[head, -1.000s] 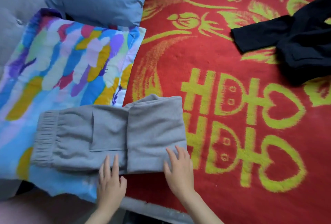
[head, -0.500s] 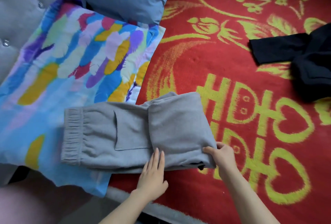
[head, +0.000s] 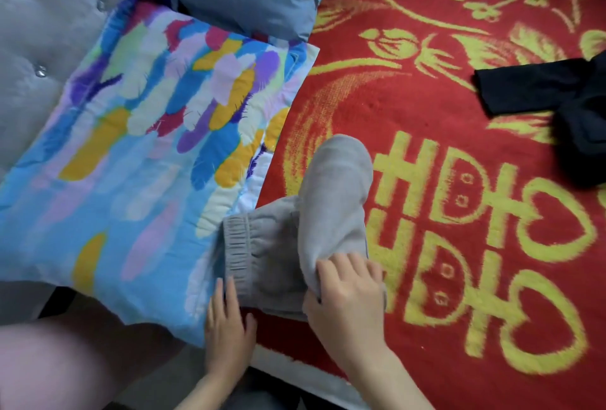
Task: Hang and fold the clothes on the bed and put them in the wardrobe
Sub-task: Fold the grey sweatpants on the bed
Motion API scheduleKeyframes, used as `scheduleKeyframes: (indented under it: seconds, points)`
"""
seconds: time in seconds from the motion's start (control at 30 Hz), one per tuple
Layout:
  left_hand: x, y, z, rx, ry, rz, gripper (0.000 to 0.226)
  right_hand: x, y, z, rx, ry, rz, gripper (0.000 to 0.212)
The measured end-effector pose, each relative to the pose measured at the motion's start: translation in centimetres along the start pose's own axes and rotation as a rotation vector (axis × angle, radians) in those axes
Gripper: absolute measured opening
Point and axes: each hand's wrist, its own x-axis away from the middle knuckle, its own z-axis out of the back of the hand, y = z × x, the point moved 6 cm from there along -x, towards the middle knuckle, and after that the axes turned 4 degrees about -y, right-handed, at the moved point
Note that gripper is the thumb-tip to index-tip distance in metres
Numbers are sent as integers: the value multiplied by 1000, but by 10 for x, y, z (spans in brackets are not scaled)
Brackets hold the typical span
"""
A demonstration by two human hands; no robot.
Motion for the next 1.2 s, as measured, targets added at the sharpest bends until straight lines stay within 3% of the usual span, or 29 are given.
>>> scheduleKeyframes:
  seconds: [0.07,0.13,0.2,0.3,0.37,0.47,0.6,0.67,0.77,0.93,1.0,1.07,1.13,1.2]
  points:
    - [7,-44,3,-11,-4,97,59,4,-38,-52,-21,-216,38,5]
    - [15,-75,5,35,22,174,61,10,-54,-96,29,-540,11,25]
    - [22,-90,8,45,50,195,64,15,-58,-127,-22,-733,16,46]
    - [24,-82,18,-17,231,97,68,25,-24,-123,18,-638,-33,47]
    - [24,-56,17,-132,316,-167,65,43,4,-120,100,-628,-74,56]
    - [20,-20,-1,-290,257,-567,79,80,38,-129,216,-668,11,80]
    - [20,0,-29,-546,110,-969,75,95,56,-147,336,-628,98,74]
    - [29,2,-45,-666,65,-1103,72,91,58,-160,315,-706,41,100]
    - [25,1,-51,-687,202,-978,39,79,57,-169,282,-723,36,109]
    - [13,-3,-55,-719,323,-831,42,65,62,-177,281,-774,159,113]
    - [7,-6,-59,-702,321,-848,39,58,71,-178,307,-762,215,105]
    - [4,-11,-63,-721,297,-903,37,50,75,-176,340,-630,328,85]
    - [0,-14,-66,-736,183,-944,69,46,77,-169,341,-439,436,56]
    - [-3,-15,-65,-712,88,-914,96,41,76,-164,339,-366,471,47]
